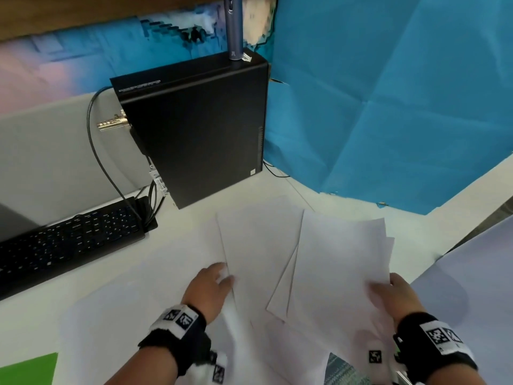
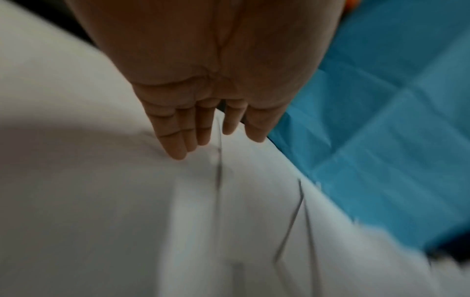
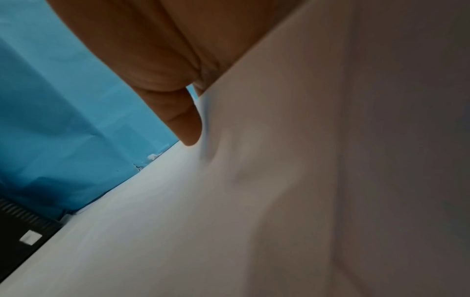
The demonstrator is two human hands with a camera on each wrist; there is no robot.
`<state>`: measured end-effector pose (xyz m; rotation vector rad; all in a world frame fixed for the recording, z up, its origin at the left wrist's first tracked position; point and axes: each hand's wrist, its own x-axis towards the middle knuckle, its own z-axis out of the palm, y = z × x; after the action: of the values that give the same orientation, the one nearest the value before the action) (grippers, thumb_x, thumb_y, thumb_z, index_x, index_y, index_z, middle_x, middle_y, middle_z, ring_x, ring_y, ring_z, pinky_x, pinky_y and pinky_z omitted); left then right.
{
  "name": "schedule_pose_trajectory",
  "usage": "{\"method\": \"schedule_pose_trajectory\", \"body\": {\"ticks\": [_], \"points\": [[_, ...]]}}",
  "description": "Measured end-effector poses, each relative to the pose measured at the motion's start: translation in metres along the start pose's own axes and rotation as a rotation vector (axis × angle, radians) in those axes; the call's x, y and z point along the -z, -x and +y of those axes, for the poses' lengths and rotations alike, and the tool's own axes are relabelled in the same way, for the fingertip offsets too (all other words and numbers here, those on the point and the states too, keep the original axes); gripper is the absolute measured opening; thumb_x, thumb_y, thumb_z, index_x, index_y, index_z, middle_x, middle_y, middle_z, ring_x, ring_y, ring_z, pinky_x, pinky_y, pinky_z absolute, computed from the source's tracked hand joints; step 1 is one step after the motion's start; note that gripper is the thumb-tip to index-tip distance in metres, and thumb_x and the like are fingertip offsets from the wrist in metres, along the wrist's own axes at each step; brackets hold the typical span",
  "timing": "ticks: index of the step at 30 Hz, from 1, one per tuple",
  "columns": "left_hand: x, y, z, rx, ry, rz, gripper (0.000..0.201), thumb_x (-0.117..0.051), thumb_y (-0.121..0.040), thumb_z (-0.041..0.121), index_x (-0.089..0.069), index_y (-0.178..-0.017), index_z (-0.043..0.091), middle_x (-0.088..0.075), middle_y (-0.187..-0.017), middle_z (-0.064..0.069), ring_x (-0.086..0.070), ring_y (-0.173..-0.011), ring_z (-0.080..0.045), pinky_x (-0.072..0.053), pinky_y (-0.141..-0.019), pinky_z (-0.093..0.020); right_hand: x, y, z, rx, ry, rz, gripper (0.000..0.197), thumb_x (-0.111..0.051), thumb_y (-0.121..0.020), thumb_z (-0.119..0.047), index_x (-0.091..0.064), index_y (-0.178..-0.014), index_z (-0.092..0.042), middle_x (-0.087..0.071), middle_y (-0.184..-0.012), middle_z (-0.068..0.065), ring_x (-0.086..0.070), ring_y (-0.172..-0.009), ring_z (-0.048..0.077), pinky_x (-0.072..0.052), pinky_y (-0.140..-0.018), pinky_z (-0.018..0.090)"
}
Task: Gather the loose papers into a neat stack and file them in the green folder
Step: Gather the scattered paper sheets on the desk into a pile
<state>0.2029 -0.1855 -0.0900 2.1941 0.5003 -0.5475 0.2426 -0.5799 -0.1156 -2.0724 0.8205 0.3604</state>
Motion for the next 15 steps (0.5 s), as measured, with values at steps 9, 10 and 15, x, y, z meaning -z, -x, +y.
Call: {"method": "schedule_pose_trajectory", "body": {"ticks": [9, 10, 15], "points": [[-0.009, -0.032, 0.037, 0.361, 0.610, -0.034, 0.029, -0.058, -0.094, 0.027, -0.051, -0.072, 0.008, -0.053, -0.062, -0.011, -0.055, -0.063, -0.025, -0.053, -0.068, -0.038, -0.009, -0.010, -0.034, 0.032, 0.047, -0.009, 0.015, -0.065, -0.085, -0.015, -0.062, -0.093, -0.002, -0.067, -0.088, 0.018, -0.065, -0.087, 0.036, -0.052, -0.079, 0.042], [-0.010, -0.035, 0.039, 0.367, 0.613, -0.033, 0.029, -0.059, -0.093, 0.026, -0.054, -0.072, 0.007, -0.055, -0.062, -0.011, -0.056, -0.063, -0.026, -0.054, -0.067, -0.038, -0.011, -0.010, -0.039, 0.035, 0.036, -0.012, 0.015, -0.065, -0.084, -0.015, -0.062, -0.092, -0.002, -0.067, -0.086, 0.017, -0.065, -0.086, 0.035, -0.050, -0.077, 0.040], [-0.019, -0.050, 0.044, 0.339, 0.571, -0.025, 0.024, -0.062, -0.069, 0.023, -0.061, -0.081, 0.002, -0.063, -0.076, -0.018, -0.060, -0.069, -0.028, -0.045, -0.067, -0.036, -0.020, -0.033, -0.045, 0.016, -0.054, -0.062, 0.023, -0.062, -0.055, -0.028, -0.062, -0.056, -0.005, -0.062, -0.054, 0.009, -0.057, -0.054, 0.025, -0.045, -0.058, 0.036]]}}
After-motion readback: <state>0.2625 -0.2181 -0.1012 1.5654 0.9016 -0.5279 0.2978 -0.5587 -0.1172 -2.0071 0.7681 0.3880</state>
